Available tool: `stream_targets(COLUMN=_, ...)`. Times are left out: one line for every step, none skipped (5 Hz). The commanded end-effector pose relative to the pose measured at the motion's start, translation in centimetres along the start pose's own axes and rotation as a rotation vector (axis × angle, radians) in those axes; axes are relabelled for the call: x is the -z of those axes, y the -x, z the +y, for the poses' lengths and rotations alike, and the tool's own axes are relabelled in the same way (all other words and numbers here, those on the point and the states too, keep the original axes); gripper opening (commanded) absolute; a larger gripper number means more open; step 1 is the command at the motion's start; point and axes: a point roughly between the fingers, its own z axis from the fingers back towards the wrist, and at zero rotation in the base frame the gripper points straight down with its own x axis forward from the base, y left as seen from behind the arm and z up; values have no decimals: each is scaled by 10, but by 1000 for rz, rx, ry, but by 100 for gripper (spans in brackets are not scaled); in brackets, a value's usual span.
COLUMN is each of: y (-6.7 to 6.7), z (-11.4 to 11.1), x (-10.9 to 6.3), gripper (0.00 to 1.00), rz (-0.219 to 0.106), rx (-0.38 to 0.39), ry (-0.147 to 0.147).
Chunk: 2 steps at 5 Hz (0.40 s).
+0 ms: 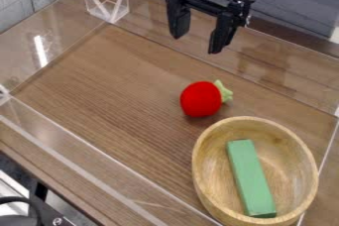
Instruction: Move the red object to the right side of the table
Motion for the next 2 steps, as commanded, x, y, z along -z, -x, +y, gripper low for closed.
stream_targets(y=0, z=9, x=5, gripper=100, rz=5, rx=-13, ry=-1)
stream_targets(y=-1, z=34, x=-1, gripper=100, rz=-39, rx=-58, ry=-6)
